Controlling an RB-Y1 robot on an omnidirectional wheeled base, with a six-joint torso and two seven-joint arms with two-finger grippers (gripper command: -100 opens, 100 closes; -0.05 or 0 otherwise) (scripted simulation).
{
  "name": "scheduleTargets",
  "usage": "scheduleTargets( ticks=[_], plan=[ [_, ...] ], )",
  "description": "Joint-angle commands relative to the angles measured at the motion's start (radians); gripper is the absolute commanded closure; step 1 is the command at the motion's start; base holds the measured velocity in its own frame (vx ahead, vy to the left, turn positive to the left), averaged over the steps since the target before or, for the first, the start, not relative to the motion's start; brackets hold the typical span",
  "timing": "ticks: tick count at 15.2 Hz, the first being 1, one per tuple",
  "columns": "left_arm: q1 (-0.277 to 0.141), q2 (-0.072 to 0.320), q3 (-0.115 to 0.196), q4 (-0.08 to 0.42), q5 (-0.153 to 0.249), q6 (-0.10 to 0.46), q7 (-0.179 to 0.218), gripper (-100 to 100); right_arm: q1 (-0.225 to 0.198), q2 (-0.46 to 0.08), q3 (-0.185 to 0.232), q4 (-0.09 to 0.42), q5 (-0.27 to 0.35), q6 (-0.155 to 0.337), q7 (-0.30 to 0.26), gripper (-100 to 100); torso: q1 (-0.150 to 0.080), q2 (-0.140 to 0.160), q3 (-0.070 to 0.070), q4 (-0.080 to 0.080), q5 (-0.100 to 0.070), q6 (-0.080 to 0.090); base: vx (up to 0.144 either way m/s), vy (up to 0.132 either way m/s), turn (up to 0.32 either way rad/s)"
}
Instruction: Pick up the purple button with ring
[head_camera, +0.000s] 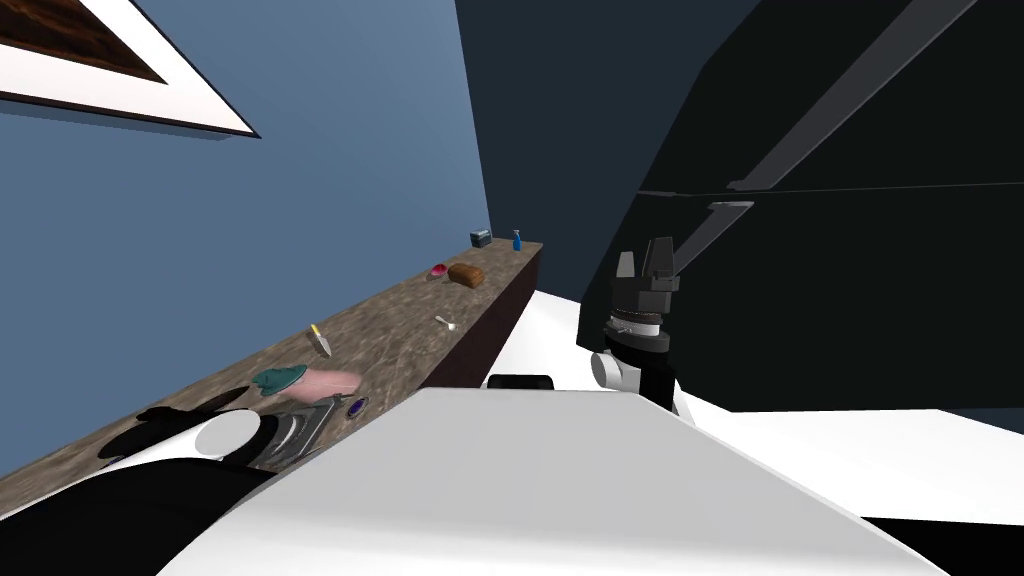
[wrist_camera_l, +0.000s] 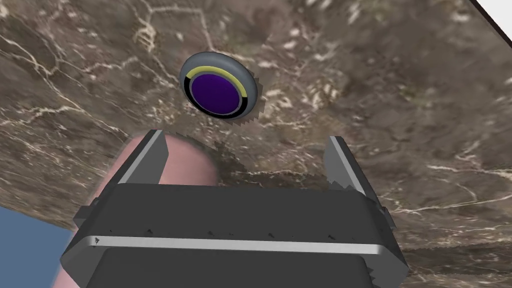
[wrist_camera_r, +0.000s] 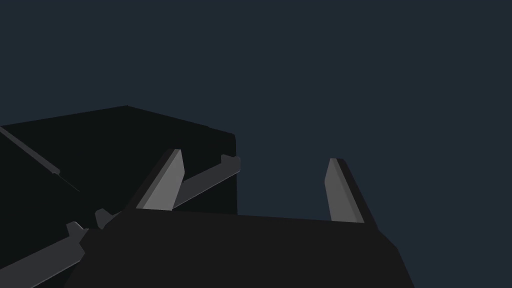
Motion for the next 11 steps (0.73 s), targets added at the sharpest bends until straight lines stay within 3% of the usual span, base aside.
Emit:
scheduleTargets(
  ticks=[1, 11],
  plan=[
    [0.004, -0.001, 0.007, 0.004, 0.008, 0.03, -0.007, -100, 0.0, 0.0, 0.0, 0.0, 0.0, 0.0, 0.0, 0, 0.0, 0.0, 0.0, 0.0, 0.0, 0.0, 0.05, 0.016, -0.029],
    [0.006, 0.014, 0.052, 0.068, 0.075, 0.23, -0.052, -100, 0.0, 0.0, 0.0, 0.0, 0.0, 0.0, 0.0, 0, 0.0, 0.0, 0.0, 0.0, 0.0, 0.0, 0.067, 0.028, -0.048]
  ],
)
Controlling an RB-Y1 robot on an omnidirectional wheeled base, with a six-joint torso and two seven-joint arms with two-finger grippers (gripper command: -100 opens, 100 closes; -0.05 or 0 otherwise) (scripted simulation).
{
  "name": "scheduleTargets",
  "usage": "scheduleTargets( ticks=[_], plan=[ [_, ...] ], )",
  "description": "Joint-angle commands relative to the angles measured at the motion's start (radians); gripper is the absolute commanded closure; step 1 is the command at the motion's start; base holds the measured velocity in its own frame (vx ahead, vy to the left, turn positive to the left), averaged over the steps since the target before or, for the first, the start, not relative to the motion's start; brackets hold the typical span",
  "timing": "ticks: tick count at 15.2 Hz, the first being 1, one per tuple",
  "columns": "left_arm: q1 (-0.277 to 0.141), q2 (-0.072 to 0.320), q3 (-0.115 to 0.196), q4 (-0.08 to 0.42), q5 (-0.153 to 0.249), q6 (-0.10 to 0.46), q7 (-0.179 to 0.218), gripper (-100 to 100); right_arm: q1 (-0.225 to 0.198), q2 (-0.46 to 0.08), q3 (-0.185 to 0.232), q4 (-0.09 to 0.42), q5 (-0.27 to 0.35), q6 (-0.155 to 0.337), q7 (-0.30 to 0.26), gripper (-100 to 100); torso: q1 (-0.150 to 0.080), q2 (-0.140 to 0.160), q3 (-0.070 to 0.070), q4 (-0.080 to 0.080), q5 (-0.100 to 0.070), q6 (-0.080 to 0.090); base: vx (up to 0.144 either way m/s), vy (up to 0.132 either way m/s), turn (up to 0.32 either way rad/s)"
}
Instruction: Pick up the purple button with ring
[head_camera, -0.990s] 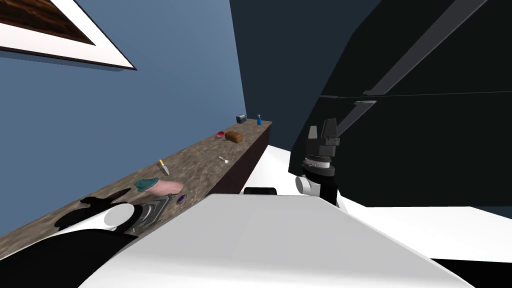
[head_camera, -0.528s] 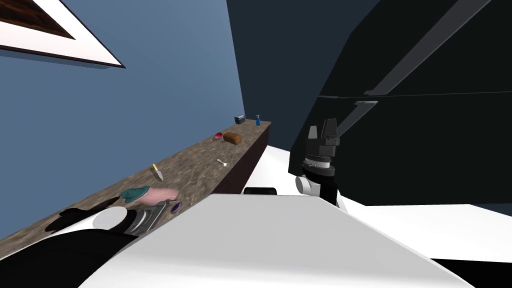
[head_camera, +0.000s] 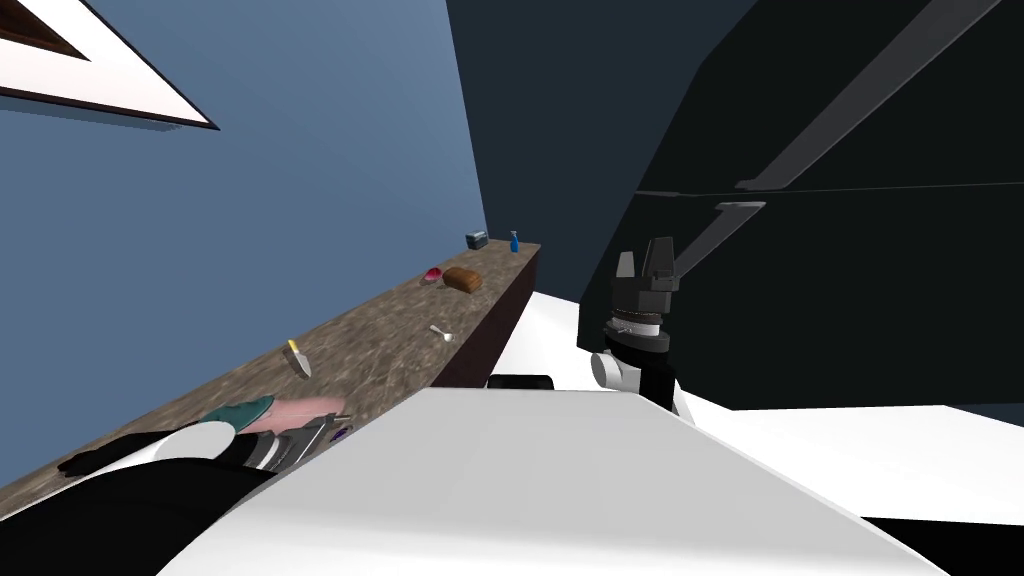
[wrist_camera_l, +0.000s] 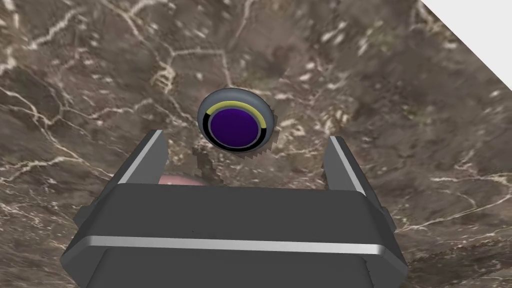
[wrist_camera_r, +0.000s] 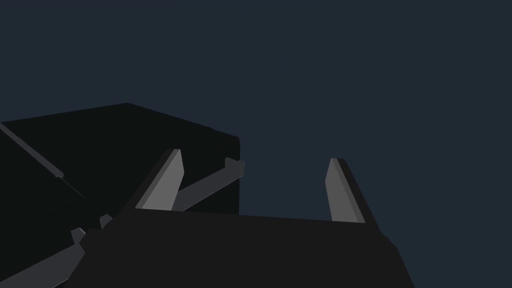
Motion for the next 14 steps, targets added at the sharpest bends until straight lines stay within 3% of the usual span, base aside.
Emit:
scheduleTargets(
  ticks=[1, 3, 7, 8, 9, 13, 14],
  plan=[
    [-0.001, 0.004, 0.005, 0.012, 0.011, 0.039, -0.008, -100, 0.0, 0.0, 0.0, 0.0, 0.0, 0.0, 0.0, 0, 0.0, 0.0, 0.0, 0.0, 0.0, 0.0, 0.056, 0.037, -0.037],
    [-0.001, 0.005, 0.005, 0.012, 0.01, 0.031, -0.007, -100, 0.0, 0.0, 0.0, 0.0, 0.0, 0.0, 0.0, 0, 0.0, 0.0, 0.0, 0.0, 0.0, 0.0, 0.044, 0.024, -0.019],
    [-0.024, -0.006, -0.041, 0.063, -0.022, -0.027, -0.005, -100, 0.0, 0.0, 0.0, 0.0, 0.0, 0.0, 0.0, 0, -0.002, 0.006, 0.004, 0.001, 0.0, 0.0, -0.038, 0.002, -0.035],
    [-0.019, -0.003, -0.029, 0.049, -0.013, -0.007, -0.005, -100, 0.0, 0.0, 0.0, 0.0, 0.0, 0.0, 0.0, 0, -0.002, 0.008, 0.004, 0.002, 0.0, 0.0, -0.035, -0.006, -0.017],
    [-0.02, -0.003, -0.031, 0.052, -0.015, -0.013, -0.005, 100, 0.0, 0.0, 0.0, 0.0, 0.0, 0.0, 0.0, 0, -0.003, 0.007, 0.004, 0.002, -0.001, 0.0, -0.011, -0.001, 0.0],
    [-0.02, -0.003, -0.031, 0.051, -0.014, -0.013, -0.005, 100, 0.0, 0.0, 0.0, 0.0, 0.0, 0.0, 0.0, 0, -0.001, 0.005, 0.003, 0.001, 0.001, 0.0, -0.001, 0.0, 0.0],
    [-0.009, 0.001, -0.01, 0.03, 0.0, 0.015, -0.007, 100, 0.0, 0.0, 0.0, 0.0, 0.0, 0.0, 0.0, 0, -0.001, 0.004, 0.002, 0.001, 0.001, 0.0, 0.023, 0.001, 0.039]
  ],
)
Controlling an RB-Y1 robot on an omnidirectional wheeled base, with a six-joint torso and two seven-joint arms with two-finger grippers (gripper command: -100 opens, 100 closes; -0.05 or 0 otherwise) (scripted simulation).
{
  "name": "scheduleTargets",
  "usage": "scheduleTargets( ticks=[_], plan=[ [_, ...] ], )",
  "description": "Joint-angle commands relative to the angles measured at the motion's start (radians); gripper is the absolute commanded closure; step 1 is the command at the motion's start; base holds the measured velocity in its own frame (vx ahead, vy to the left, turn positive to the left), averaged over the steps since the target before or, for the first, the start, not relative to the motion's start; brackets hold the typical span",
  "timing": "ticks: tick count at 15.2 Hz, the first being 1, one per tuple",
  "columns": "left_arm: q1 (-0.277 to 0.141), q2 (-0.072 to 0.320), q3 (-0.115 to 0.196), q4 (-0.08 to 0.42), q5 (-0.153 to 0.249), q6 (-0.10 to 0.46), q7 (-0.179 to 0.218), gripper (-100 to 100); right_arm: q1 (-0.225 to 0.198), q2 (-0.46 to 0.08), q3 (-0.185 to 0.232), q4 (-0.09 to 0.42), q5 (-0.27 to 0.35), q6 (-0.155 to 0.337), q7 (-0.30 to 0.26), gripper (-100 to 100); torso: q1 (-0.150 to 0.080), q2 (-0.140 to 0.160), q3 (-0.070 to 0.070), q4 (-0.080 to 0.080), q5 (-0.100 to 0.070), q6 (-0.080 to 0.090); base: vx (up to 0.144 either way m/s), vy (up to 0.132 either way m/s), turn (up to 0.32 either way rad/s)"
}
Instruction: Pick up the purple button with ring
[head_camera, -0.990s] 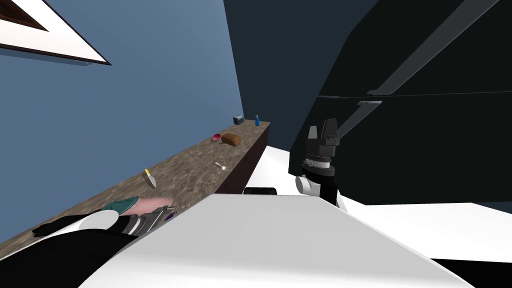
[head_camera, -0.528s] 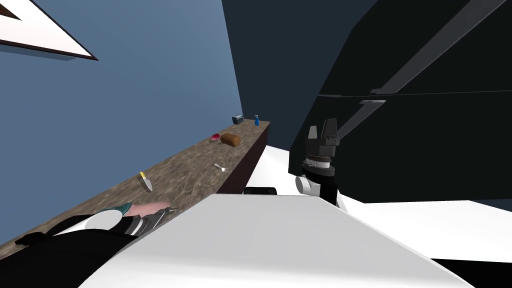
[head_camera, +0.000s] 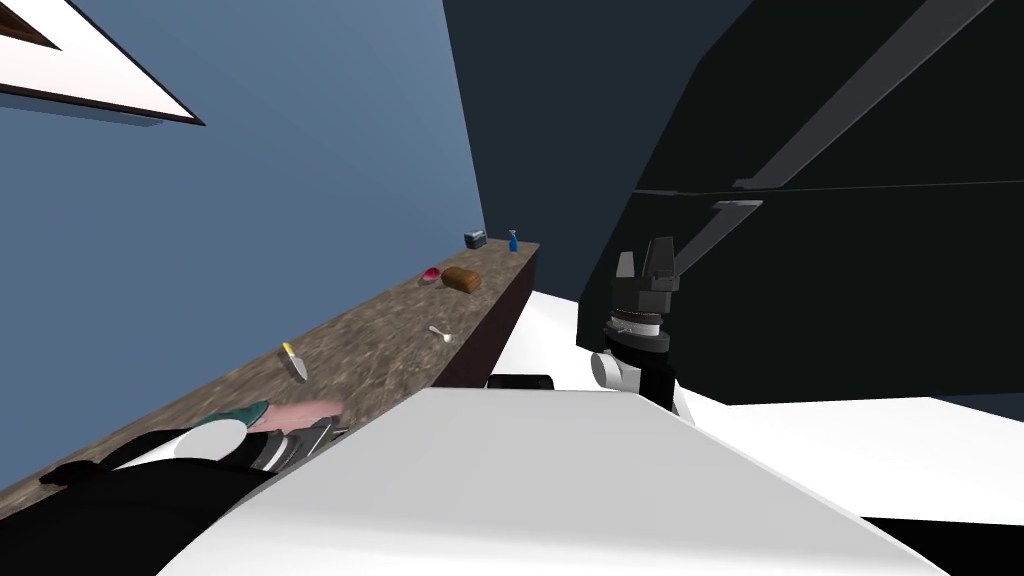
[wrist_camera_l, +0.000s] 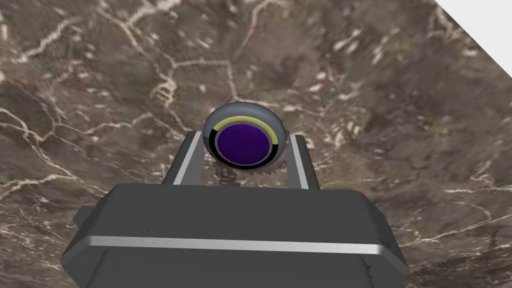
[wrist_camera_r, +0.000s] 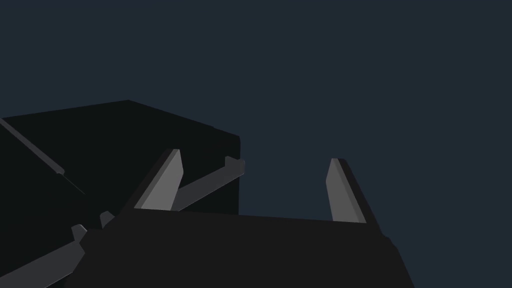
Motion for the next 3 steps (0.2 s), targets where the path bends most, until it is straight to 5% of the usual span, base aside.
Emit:
scheduleTargets(
  ticks=[1, 3],
  plan=[
    [0.009, 0.005, 0.019, -0.019, 0.013, 0.028, -0.002, 100, 0.0, 0.0, 0.0, 0.0, 0.0, 0.0, 0.0, 0, 0.0, 0.0, 0.0, 0.0, 0.0, 0.0, 0.045, -0.001, 0.059],
    [0.01, 0.003, 0.018, -0.019, 0.012, 0.023, -0.002, 100, 0.0, 0.0, 0.0, 0.0, 0.0, 0.0, 0.0, 0, 0.0, -0.002, -0.001, -0.001, 0.0, 0.0, 0.039, 0.001, 0.033]
  ],
)
